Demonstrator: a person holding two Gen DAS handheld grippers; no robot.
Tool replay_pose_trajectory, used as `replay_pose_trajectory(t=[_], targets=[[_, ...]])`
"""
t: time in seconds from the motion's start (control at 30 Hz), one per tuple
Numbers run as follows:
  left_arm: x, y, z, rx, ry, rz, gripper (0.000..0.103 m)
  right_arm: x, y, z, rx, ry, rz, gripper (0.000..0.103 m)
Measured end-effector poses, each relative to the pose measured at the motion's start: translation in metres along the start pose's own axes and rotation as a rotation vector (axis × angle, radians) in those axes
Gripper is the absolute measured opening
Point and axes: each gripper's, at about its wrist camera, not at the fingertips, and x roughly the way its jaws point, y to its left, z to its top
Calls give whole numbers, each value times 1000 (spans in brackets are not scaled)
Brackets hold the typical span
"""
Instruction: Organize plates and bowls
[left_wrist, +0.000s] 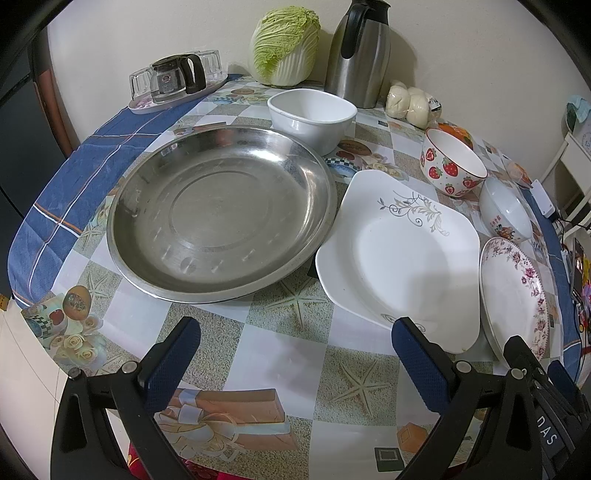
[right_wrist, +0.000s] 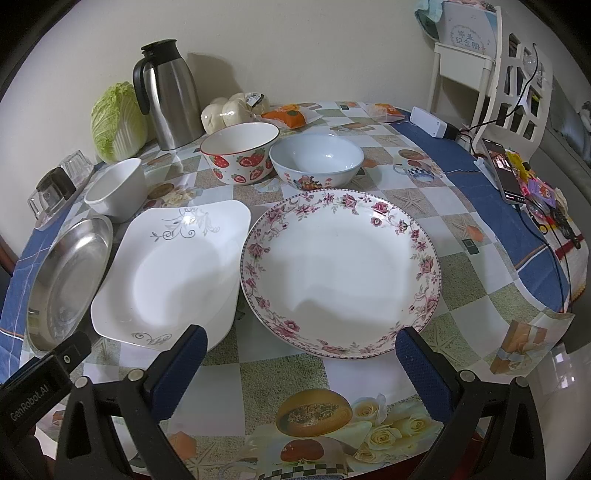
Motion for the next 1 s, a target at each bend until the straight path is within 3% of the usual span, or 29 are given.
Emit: replay_pose_trajectory(t=[1.0], targets=[[4, 14, 3, -37, 2, -14, 103, 3, 16, -1, -44, -1, -4, 103]])
